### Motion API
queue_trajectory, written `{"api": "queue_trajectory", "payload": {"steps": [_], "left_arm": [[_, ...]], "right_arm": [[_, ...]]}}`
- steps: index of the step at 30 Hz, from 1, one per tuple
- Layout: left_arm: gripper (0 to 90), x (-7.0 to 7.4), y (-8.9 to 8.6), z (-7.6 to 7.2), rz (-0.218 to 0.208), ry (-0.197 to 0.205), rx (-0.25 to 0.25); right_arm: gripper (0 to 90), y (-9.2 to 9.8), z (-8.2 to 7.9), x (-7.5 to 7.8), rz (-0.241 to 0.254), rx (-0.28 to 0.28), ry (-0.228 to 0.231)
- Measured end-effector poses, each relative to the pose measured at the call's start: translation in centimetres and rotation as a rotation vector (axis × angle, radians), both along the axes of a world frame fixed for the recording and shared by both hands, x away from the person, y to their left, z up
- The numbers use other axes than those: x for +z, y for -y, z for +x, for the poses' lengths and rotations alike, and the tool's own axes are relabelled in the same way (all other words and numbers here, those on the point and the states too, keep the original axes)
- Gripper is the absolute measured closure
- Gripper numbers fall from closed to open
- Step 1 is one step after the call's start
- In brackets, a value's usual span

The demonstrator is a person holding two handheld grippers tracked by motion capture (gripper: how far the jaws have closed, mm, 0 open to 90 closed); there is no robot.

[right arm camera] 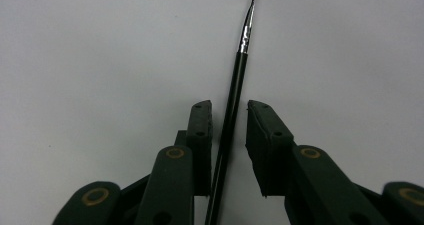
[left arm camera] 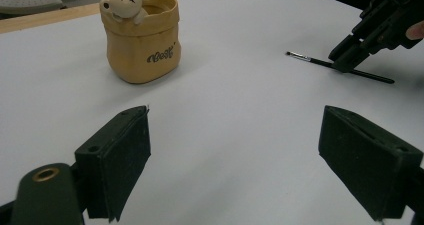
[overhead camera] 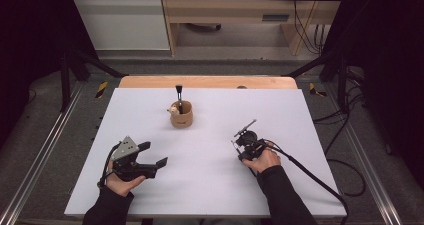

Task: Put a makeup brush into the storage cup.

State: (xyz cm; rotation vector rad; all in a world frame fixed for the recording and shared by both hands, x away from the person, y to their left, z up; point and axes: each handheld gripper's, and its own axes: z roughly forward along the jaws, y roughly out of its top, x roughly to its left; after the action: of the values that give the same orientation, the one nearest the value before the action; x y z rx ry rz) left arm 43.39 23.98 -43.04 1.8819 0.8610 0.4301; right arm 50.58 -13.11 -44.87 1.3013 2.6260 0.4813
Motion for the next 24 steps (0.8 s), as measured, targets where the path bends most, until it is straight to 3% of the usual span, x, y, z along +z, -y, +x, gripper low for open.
{"api": "queue_trajectory", "payload": {"steps": [12, 24], "left_arm": [[12.7, -0.01, 0.01, -0.01, 0.001, 0.0, 0.0], [12.7, 0.0, 0.03, -0.01, 0.001, 0.0, 0.001]], "right_arm": [[83.3, -0.04, -0.08, -0.15, 0.0, -0.031, -0.024], [85.7, -0.08, -0.24, -0.16, 0.008, -0.064, -0.023]]}}
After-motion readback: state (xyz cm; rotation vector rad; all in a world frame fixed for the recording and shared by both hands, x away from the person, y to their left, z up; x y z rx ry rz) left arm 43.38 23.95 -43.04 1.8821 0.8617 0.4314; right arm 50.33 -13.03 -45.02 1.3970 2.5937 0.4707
